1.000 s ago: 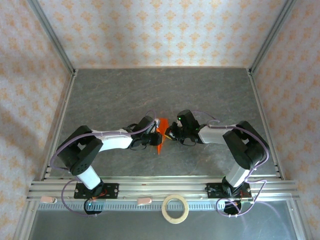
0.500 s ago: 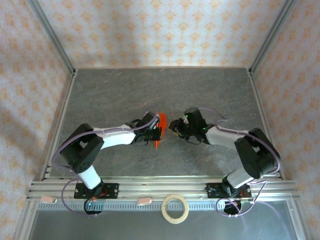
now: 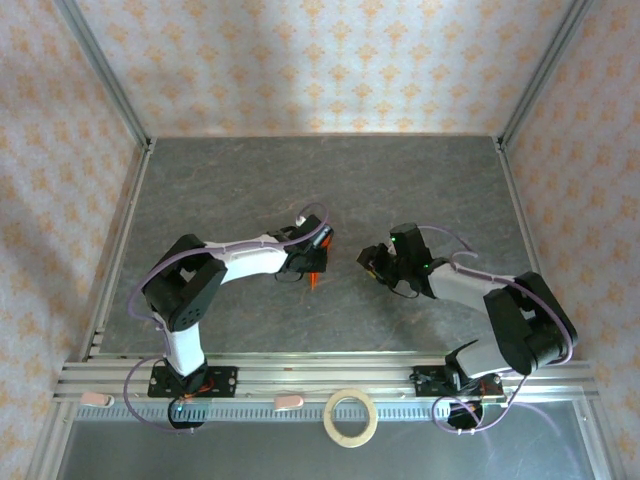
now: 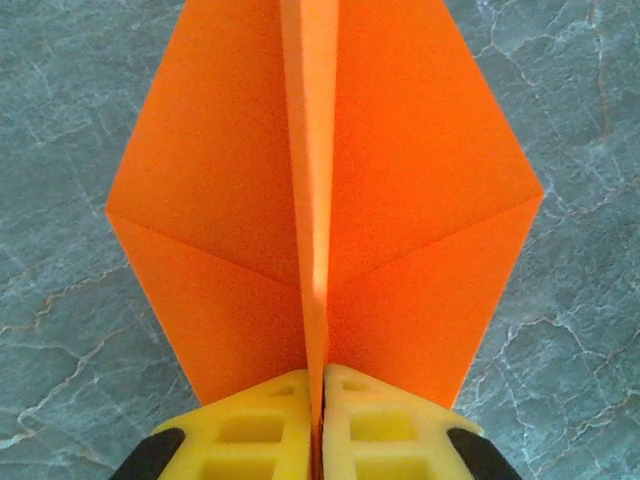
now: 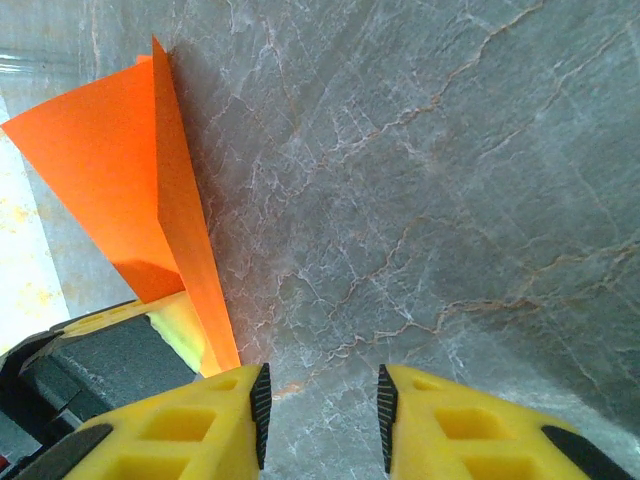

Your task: Fold a paper plane with a square sheet of paper (pick it up from the middle)

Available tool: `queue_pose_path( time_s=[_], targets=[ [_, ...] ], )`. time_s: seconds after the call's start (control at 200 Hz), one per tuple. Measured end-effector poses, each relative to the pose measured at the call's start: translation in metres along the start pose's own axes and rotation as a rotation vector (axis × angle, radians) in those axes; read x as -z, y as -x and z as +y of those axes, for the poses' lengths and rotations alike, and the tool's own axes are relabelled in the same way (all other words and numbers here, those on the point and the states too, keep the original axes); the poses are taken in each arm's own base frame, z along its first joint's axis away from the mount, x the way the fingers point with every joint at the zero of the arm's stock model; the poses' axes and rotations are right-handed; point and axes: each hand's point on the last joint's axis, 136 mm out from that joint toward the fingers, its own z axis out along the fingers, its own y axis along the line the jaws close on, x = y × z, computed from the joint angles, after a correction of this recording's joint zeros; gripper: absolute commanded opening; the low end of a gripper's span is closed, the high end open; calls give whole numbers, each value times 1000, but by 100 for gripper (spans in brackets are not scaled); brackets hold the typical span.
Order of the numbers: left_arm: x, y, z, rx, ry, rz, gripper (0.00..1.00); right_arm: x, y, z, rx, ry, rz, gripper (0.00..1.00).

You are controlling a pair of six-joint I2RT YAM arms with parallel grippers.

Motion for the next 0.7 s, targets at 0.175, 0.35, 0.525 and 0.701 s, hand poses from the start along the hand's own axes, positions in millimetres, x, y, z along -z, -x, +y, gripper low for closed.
queue_pose_path(
  time_s=[0.175,0.35,0.525,0.701],
  targets=[
    [0,-2,2,-5,10,13,17,0,0,0,0,2,2,36],
    [-4,-6,4,-7,22,30,21,0,0,2,3,9,2,36],
    [-4,-4,5,-8,35,23,26,0,-1,2,3,10,5,36],
    [-4,-3,7,-8,51,12,31,0,-1,2,3,10,5,36]
  ],
)
